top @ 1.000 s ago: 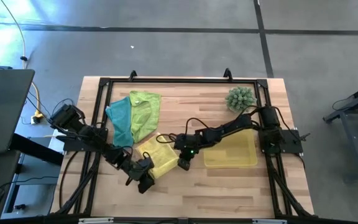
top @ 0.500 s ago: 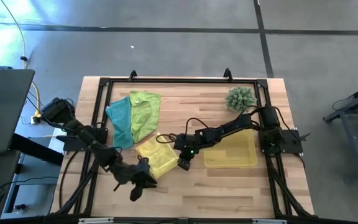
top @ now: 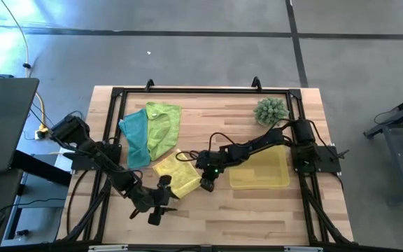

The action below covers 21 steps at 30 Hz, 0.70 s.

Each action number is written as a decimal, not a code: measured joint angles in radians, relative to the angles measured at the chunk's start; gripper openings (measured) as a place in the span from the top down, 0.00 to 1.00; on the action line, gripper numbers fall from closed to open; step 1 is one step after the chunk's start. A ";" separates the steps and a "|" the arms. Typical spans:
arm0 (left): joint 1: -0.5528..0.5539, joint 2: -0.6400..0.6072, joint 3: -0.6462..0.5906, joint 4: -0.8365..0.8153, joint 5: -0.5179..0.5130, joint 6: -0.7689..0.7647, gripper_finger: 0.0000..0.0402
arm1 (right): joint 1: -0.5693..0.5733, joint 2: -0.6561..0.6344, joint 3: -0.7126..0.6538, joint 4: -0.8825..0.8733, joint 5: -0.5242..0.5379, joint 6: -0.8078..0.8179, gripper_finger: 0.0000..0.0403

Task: Roll microfiber towels into tight, uniform cylinder then place into a basket
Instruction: Roll the yellow microfiber towel

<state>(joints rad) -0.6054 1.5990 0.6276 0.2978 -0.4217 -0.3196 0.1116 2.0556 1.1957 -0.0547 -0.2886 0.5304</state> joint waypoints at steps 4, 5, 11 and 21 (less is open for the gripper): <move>0.004 0.032 0.002 -0.019 -0.047 0.016 0.52 | 0.000 0.001 0.000 0.005 0.000 0.000 1.00; 0.003 0.040 0.001 -0.030 -0.061 0.011 0.52 | 0.000 0.001 0.000 0.005 0.000 0.000 1.00; 0.009 0.105 0.001 -0.048 -0.061 -0.065 0.53 | 0.000 0.001 0.000 0.006 0.000 0.000 1.00; 0.009 0.140 0.007 -0.165 -0.075 -0.259 0.54 | 0.000 0.002 0.000 0.013 -0.002 -0.034 1.00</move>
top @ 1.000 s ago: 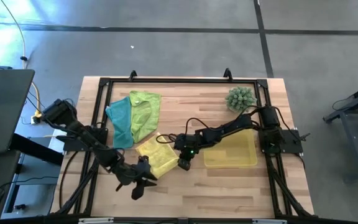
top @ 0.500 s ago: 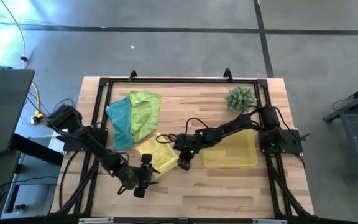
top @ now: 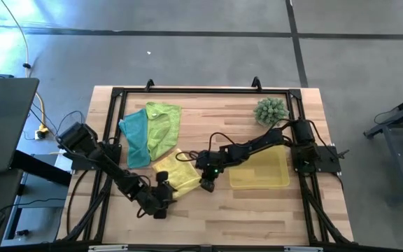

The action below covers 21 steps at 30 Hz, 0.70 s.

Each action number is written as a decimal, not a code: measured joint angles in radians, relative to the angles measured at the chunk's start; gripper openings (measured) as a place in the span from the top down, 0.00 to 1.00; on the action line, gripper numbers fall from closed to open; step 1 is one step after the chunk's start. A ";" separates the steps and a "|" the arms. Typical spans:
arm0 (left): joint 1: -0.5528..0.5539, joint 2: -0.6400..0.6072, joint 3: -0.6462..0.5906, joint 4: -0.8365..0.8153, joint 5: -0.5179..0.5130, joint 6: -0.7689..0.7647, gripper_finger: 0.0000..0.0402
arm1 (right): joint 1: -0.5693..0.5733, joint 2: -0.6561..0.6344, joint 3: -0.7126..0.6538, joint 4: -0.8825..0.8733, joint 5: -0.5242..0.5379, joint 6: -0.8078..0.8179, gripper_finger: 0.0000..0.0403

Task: Roll microfiber towels into tight, uniform cylinder then place into a basket
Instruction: Roll the yellow microfiber towel

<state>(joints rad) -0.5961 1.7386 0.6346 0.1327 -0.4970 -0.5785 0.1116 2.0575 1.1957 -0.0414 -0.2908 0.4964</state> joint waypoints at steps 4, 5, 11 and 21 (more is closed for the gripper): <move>0.000 -0.001 0.001 -0.028 -0.006 -0.074 0.61 | 0.000 -0.004 0.000 0.000 -0.008 -0.097 0.95; 0.000 0.000 0.001 -0.035 -0.008 -0.081 0.65 | 0.000 -0.010 -0.001 -0.005 -0.009 -0.118 0.92; -0.004 0.006 -0.001 -0.065 -0.031 -0.082 0.92 | 0.000 -0.087 -0.002 -0.054 -0.014 -0.275 0.71; -0.027 0.009 -0.003 -0.073 -0.059 -0.074 0.94 | 0.175 -0.135 -0.001 0.037 0.180 -0.857 0.63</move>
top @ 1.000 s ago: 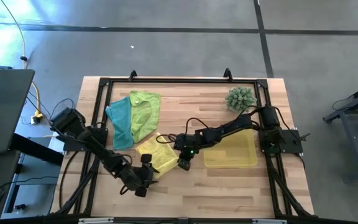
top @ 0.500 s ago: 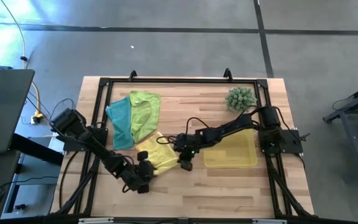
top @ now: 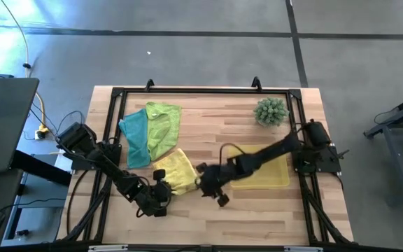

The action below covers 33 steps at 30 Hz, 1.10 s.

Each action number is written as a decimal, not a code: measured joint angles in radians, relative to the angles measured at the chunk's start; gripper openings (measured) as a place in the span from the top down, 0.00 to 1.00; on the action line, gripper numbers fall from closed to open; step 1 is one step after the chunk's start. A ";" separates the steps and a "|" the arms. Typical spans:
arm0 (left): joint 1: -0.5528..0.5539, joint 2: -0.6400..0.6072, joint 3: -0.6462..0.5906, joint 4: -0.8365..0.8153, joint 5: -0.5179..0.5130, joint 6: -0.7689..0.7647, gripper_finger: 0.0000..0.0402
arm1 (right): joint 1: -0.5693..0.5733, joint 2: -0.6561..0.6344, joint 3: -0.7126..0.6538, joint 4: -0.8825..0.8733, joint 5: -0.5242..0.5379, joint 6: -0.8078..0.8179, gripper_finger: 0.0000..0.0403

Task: Roll microfiber towels into tight, uniform cylinder then place into a basket
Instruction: Roll the yellow microfiber towel

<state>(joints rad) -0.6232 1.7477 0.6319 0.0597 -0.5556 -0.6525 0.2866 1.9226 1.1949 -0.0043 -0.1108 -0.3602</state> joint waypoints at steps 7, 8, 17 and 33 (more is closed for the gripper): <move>-0.001 0.000 -0.001 0.004 -0.001 -0.026 0.97 | 0.082 0.032 0.000 0.054 0.242 -0.068 0.64; -0.001 0.001 -0.001 0.007 -0.002 -0.026 0.97 | 0.084 0.038 0.000 0.058 0.242 -0.067 0.64; -0.002 0.002 -0.003 0.021 -0.012 -0.047 0.96 | 0.040 0.115 0.000 0.107 0.298 -0.071 0.64; -0.003 0.003 -0.003 0.047 -0.003 -0.054 0.96 | -0.012 0.174 0.004 0.110 0.282 -0.036 0.45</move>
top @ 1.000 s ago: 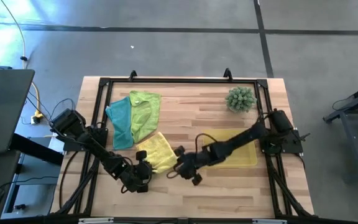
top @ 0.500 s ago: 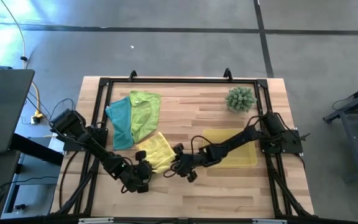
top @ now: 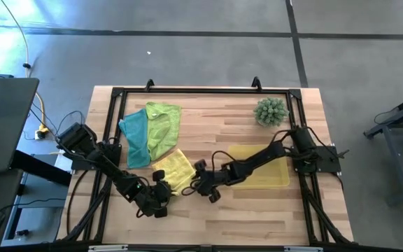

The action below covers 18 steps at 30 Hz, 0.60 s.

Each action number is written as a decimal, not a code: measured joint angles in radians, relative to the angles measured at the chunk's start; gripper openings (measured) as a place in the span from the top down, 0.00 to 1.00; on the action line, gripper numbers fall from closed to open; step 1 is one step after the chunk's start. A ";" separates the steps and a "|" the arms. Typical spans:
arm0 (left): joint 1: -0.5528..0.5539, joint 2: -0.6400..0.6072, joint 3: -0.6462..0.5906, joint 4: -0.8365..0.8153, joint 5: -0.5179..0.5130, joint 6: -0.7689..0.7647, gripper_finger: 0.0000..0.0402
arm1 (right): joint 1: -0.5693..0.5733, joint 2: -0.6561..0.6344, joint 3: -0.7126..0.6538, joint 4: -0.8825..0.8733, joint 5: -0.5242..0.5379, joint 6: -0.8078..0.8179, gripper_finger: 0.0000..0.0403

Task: Roll microfiber towels into tight, uniform cylinder then place into a basket
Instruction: Roll the yellow microfiber towel

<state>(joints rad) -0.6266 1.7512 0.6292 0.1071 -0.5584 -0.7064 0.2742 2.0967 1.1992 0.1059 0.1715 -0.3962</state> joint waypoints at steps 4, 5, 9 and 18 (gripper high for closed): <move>-0.005 0.000 0.000 0.015 0.004 0.001 0.96 | -0.022 0.002 0.000 -0.013 -0.012 0.079 0.51; -0.008 0.000 0.000 0.016 0.004 0.001 0.96 | -0.027 0.003 0.000 -0.016 -0.016 0.089 0.54; -0.021 0.001 0.000 0.017 -0.004 0.022 0.96 | -0.046 0.005 0.001 -0.039 -0.051 0.134 0.70; -0.032 0.000 0.000 0.012 -0.050 0.075 0.96 | -0.041 0.008 0.001 -0.055 -0.073 0.240 0.97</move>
<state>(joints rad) -0.6590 1.7511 0.6289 0.1191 -0.6084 -0.6316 0.2329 2.1044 1.2003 0.0505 0.0984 -0.1564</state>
